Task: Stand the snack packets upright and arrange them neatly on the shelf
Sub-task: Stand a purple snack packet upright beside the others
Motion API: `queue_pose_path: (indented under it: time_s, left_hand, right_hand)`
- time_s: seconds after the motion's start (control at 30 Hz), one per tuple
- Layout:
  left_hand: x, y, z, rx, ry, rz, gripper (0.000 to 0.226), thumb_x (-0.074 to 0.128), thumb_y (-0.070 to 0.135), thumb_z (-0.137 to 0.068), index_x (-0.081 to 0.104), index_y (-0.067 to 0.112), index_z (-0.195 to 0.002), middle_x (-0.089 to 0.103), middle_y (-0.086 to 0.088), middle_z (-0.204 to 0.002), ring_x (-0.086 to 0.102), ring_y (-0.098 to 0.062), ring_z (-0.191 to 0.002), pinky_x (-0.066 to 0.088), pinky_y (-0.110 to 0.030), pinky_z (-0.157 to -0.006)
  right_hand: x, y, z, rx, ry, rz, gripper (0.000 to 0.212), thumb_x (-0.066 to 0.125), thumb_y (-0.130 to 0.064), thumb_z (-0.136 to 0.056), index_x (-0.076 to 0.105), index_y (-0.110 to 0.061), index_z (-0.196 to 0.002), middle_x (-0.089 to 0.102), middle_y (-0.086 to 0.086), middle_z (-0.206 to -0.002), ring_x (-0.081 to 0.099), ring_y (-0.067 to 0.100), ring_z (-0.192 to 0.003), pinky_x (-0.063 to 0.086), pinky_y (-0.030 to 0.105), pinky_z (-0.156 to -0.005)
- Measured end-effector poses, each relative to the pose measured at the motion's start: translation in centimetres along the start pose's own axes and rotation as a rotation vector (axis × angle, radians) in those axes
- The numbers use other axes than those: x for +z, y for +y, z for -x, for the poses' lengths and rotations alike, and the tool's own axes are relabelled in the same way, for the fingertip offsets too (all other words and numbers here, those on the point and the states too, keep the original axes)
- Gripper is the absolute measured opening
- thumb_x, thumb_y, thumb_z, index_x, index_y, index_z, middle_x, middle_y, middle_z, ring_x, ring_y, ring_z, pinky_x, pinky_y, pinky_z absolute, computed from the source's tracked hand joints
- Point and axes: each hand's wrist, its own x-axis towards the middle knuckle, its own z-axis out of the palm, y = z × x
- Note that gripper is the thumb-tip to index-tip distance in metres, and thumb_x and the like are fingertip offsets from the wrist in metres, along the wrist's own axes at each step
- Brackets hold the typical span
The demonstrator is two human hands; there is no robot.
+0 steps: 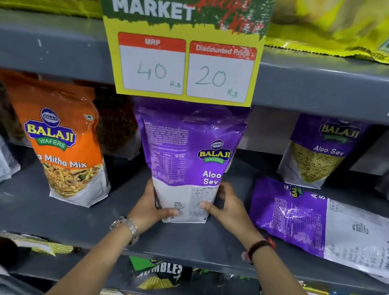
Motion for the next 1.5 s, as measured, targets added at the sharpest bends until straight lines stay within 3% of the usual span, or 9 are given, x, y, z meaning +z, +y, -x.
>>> queue_pose_path:
  time_s: [0.13,0.27,0.47,0.7,0.8,0.9,1.07,1.23,1.5]
  left_hand:
    - [-0.4,-1.2,-1.6,-0.004,0.12,0.027,0.096,0.079,0.012,-0.056,0.023,0.019,-0.134,0.042,-0.004,-0.137,0.041,-0.018,-0.123,0.035,-0.039,-0.105]
    - [0.1,-1.6,-1.0,0.062,0.32,-0.053,0.06,0.058,0.0,-0.079,0.031,0.01,-0.131,0.041,-0.015,-0.139,0.042,-0.027,-0.126,0.035,-0.02,-0.098]
    - [4.2,-1.1,3.3,0.15,0.252,-0.019,0.103,0.06,0.076,-0.047,0.029,0.021,-0.128,0.037,0.008,-0.132,0.033,-0.005,-0.123,0.03,-0.018,-0.102]
    - [0.6,-1.3,-0.6,0.093,0.271,-0.108,0.081,0.073,0.026,-0.063,0.032,0.012,-0.131,0.041,-0.001,-0.136,0.036,-0.012,-0.127,0.027,-0.022,-0.103]
    - [0.9,-1.4,0.1,0.078,0.512,-0.097,0.058,0.061,0.007,-0.079,0.035,0.007,-0.13,0.039,-0.013,-0.141,0.037,-0.026,-0.13,0.026,-0.027,-0.102]
    - [2.6,-1.0,1.1,0.086,0.379,-0.038,0.063,0.065,0.024,-0.074,0.035,0.011,-0.129,0.045,-0.006,-0.133,0.043,-0.02,-0.123,0.03,-0.025,-0.095]
    - [1.7,-1.2,-0.8,0.082,0.254,-0.062,0.089,0.06,0.053,-0.049,0.034,0.02,-0.128,0.046,0.005,-0.124,0.045,-0.016,-0.12,0.034,-0.027,-0.096]
    - [1.5,-2.8,-1.0,0.032,0.271,-0.051,0.093,0.068,0.052,-0.057,0.027,0.02,-0.134,0.038,-0.003,-0.142,0.037,-0.019,-0.131,0.032,-0.04,-0.108]
    - [10.5,-0.2,2.9,-0.117,0.563,0.008,0.083,0.058,0.052,-0.049,0.046,-0.006,-0.107,0.044,-0.027,-0.111,0.042,-0.043,-0.107,0.04,-0.054,-0.095]
  right_hand:
    - [-1.7,0.7,1.1,0.067,-0.178,0.046,0.041,0.084,-0.009,-0.056,0.054,-0.019,-0.083,0.06,-0.012,-0.079,0.061,0.007,-0.075,0.048,0.006,-0.06]
    - [-2.6,1.3,0.8,0.08,-0.114,0.062,0.034,0.071,0.006,-0.068,0.06,-0.01,-0.096,0.065,0.007,-0.095,0.063,0.023,-0.089,0.049,0.013,-0.071]
    - [0.2,0.5,0.3,0.013,-0.199,-0.032,0.06,0.037,0.009,-0.089,0.017,-0.016,-0.139,0.031,-0.008,-0.135,0.034,0.011,-0.129,0.029,0.006,-0.097]
    - [-0.8,0.8,2.5,-0.089,-0.031,0.175,0.036,0.052,0.003,-0.083,0.058,-0.012,-0.115,0.07,0.013,-0.108,0.065,0.012,-0.098,0.042,0.007,-0.083]
    - [-2.6,0.3,0.3,-0.097,0.027,0.115,0.057,0.062,0.004,-0.076,0.043,-0.01,-0.128,0.056,0.01,-0.128,0.05,0.017,-0.119,0.036,0.016,-0.094]
    - [-2.5,0.0,-1.9,-0.088,-0.152,0.062,0.091,0.071,-0.003,-0.071,0.014,-0.016,-0.14,0.036,-0.009,-0.135,0.032,0.004,-0.127,0.027,0.004,-0.098]
    - [0.0,1.3,-1.3,-0.076,-0.026,-0.058,0.064,0.069,-0.008,-0.069,0.04,-0.039,-0.117,0.06,0.001,-0.115,0.058,0.028,-0.108,0.048,0.048,-0.096]
    - [0.2,0.9,0.0,-0.135,0.016,-0.029,0.078,0.068,-0.002,-0.073,0.029,-0.038,-0.13,0.055,-0.008,-0.127,0.052,0.008,-0.116,0.039,0.004,-0.089]
    - [-8.8,0.2,2.8,-0.131,0.225,0.256,0.057,0.063,-0.006,-0.08,0.039,-0.01,-0.131,0.048,0.005,-0.133,0.048,0.023,-0.123,0.031,0.002,-0.09]
